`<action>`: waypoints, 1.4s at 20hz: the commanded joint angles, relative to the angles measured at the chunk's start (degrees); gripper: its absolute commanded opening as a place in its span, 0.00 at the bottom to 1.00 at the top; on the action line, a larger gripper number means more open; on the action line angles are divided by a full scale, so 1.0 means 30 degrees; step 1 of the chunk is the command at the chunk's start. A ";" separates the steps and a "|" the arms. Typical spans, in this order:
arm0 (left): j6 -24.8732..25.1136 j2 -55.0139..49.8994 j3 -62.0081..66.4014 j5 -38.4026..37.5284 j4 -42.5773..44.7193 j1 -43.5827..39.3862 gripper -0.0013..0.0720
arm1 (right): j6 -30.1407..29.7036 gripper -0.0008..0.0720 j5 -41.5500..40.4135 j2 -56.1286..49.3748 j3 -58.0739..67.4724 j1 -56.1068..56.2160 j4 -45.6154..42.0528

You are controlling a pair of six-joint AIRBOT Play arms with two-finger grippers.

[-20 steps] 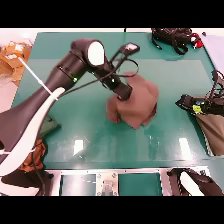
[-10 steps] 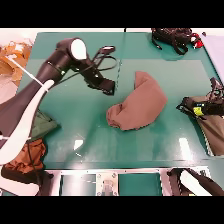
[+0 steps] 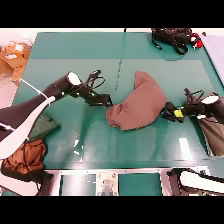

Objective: Fold the shirts.

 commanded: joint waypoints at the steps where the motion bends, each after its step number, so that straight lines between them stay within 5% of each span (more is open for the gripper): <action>1: 0.1807 -0.0903 -0.0976 0.1115 -0.3614 0.0073 1.00 | -0.0852 0.47 -0.1399 -0.1202 -0.0029 0.1464 0.2171; 2: 0.1814 -0.1246 -0.0976 0.0692 -0.3818 0.0080 0.87 | -0.0852 0.47 -0.1581 -0.1399 -0.0022 0.1639 0.2310; 3: 0.1989 -0.1545 -0.0976 0.0255 -0.3847 0.0073 0.64 | -0.0896 0.46 -0.1756 -0.1603 -0.0022 0.1654 0.2441; 5: 0.2637 -0.1749 -0.0954 -0.0474 -0.3840 0.0087 0.17 | -0.1268 0.13 -0.1807 -0.1902 -0.0022 0.1596 0.2368; 6: 0.2798 -0.1741 -0.0809 -0.0896 -0.3832 0.0233 0.04 | -0.1632 0.03 -0.1756 -0.1872 -0.0022 0.1479 0.2164; 11: 0.1071 -0.0131 0.0714 -0.4634 -0.2594 0.3140 0.04 | -0.1676 0.03 0.0423 -0.0321 0.0452 -0.1180 0.1020; 18: 0.0073 0.8553 0.0940 -0.3104 -0.1989 0.4699 0.04 | -0.1676 0.03 0.3563 0.7162 0.2834 -0.3643 0.2390; 23: 0.0131 1.3034 0.5676 -0.4146 -0.1566 0.4699 0.04 | -0.0568 0.03 0.4065 1.2939 0.8255 -0.3781 0.3191; 28: 0.0007 1.4877 1.1227 -0.4699 0.3009 0.4699 0.04 | 0.1355 0.03 0.4087 1.5817 1.3238 -0.4976 0.2098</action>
